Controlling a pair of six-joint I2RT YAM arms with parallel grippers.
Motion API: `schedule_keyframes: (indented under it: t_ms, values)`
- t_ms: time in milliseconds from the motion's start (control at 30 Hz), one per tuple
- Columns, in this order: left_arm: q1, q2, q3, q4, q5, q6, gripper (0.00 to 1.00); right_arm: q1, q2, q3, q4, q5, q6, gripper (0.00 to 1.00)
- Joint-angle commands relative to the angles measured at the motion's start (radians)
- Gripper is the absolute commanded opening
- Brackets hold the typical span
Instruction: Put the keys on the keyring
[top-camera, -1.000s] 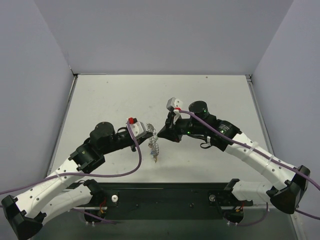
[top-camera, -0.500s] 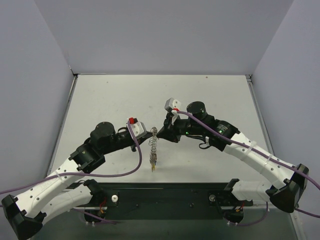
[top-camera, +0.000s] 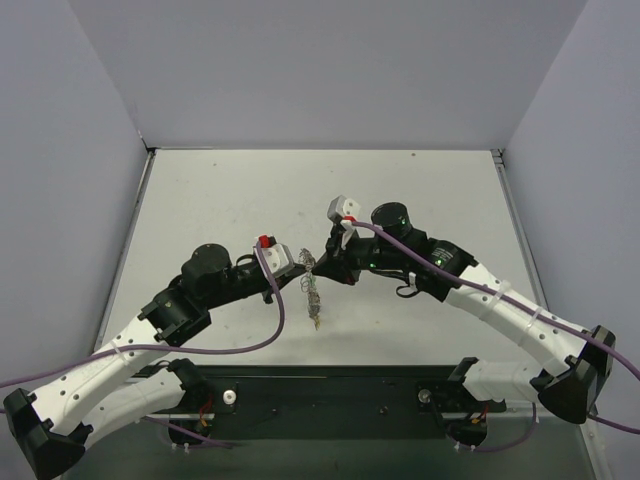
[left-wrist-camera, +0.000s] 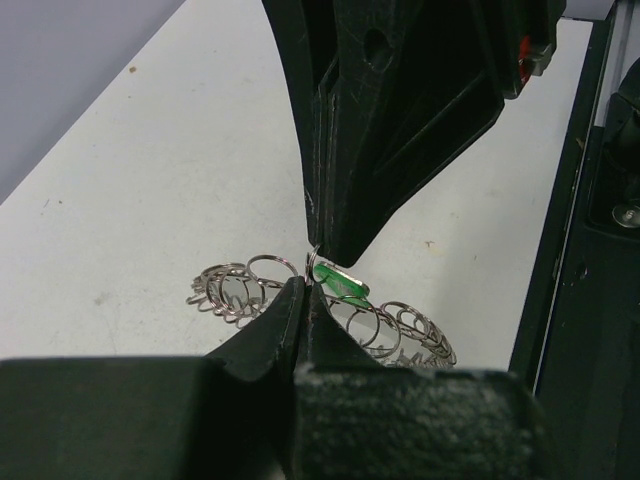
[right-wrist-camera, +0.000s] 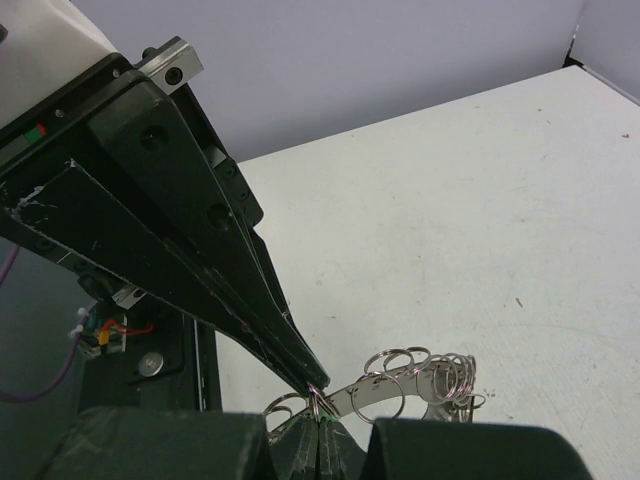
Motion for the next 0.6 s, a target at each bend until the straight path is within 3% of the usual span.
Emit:
schedule_keyframes:
  t_ms: [0,567]
  values:
    - [-0.012,-0.012,0.051,0.052,0.009,0.008,0.00,0.003,0.011,0.051,0.062,0.021,-0.009,0.00]
    - [-0.014,-0.057,0.048,0.046,0.041,0.002,0.00,0.005,0.017,0.051,0.065,0.080,0.011,0.00]
